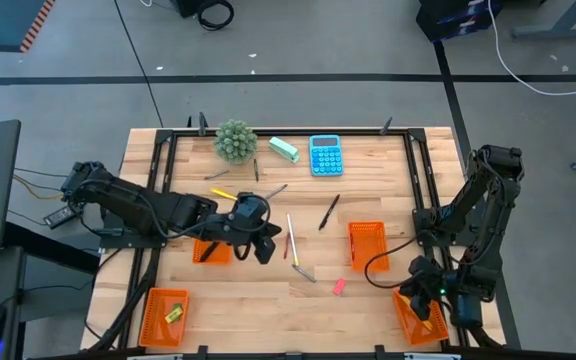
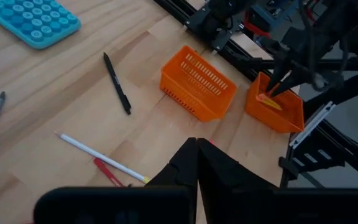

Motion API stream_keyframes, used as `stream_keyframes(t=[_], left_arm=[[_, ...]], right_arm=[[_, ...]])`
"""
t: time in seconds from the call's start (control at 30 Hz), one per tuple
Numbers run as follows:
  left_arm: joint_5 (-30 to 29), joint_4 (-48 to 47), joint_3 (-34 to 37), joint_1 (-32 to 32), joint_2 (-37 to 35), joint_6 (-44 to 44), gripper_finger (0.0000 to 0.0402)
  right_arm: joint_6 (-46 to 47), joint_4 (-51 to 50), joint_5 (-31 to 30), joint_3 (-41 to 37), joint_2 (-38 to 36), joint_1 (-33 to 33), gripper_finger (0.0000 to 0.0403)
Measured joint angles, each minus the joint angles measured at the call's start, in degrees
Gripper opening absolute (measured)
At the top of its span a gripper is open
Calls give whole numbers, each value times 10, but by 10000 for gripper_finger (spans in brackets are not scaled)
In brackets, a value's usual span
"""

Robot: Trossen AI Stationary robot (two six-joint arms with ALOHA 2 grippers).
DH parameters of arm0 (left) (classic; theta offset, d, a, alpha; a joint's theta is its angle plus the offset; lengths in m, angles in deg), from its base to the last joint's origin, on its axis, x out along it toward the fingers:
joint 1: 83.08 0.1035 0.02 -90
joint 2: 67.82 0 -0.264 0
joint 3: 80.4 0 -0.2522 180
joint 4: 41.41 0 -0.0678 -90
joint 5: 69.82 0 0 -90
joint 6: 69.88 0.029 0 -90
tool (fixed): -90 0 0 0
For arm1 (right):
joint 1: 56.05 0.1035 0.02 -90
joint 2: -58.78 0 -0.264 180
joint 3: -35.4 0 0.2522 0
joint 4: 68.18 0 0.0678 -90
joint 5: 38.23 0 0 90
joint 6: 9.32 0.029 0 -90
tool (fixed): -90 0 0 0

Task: Sort crayons/erasers/pens/pencils in bins
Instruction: Put the pink eraser into the bottom left orange basket

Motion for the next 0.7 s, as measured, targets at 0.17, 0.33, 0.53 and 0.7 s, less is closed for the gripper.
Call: stream_keyframes(t=[0.17,0.33,0.53,0.7], left_arm=[[0,0,0,-2,0,0,18],[0,4,0,3,0,1,23],[-1,19,0,6,0,19,12],[0,20,0,6,0,38,16]], right_arm=[[-61,2,-97,36,0,-6,72],[-306,19,-122,87,0,-49,72],[-615,43,-52,145,0,-154,72],[-772,55,58,162,0,-261,85]])
